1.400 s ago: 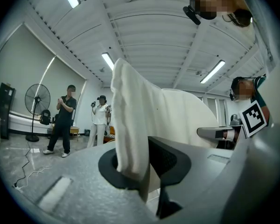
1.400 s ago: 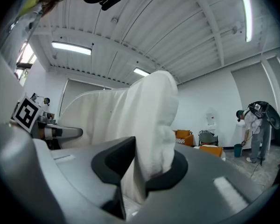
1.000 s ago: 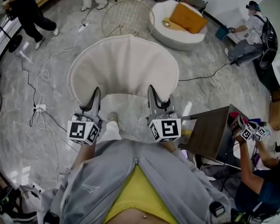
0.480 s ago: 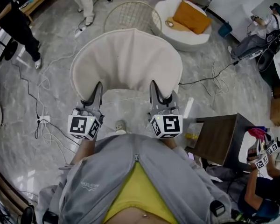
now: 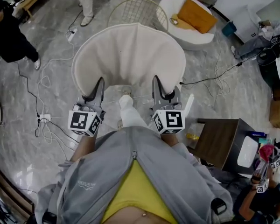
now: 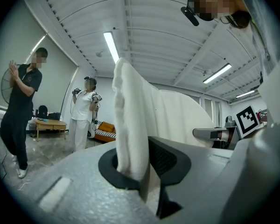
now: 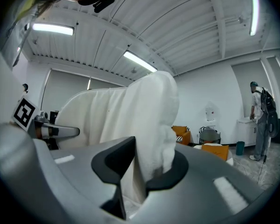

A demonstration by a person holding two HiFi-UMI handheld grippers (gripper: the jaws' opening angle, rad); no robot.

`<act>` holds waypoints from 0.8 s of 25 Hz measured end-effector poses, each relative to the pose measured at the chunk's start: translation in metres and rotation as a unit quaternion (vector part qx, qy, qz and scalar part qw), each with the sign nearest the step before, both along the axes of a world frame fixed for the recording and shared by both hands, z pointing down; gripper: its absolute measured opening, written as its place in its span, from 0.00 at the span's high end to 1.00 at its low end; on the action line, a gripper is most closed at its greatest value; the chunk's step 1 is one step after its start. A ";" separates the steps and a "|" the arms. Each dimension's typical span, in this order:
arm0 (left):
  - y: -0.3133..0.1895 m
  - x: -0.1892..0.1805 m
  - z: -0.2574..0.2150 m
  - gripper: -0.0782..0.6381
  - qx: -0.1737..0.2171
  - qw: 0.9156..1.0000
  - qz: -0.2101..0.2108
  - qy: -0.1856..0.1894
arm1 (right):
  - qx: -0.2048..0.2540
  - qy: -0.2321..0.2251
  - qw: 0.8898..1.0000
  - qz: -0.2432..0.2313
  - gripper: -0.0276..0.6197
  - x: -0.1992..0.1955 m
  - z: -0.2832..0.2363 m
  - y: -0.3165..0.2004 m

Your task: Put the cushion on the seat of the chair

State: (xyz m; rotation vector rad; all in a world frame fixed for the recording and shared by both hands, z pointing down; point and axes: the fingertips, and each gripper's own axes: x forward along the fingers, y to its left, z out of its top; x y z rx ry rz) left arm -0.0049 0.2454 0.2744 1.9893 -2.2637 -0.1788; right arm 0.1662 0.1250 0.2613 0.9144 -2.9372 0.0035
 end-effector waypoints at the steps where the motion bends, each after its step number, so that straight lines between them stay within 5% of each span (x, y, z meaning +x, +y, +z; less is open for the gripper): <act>1: -0.004 -0.006 0.002 0.81 0.000 1.000 -0.001 0.002 | 0.000 0.001 1.000 -0.001 0.83 -0.006 0.002 -0.004; 10: -0.071 -0.093 0.026 0.81 -0.007 1.000 -0.001 0.006 | -0.005 0.000 1.000 -0.002 0.83 -0.092 0.026 -0.071; 20: -0.216 -0.216 0.036 0.81 -0.036 0.998 0.043 0.011 | -0.026 0.009 0.999 0.027 0.83 -0.203 0.042 -0.202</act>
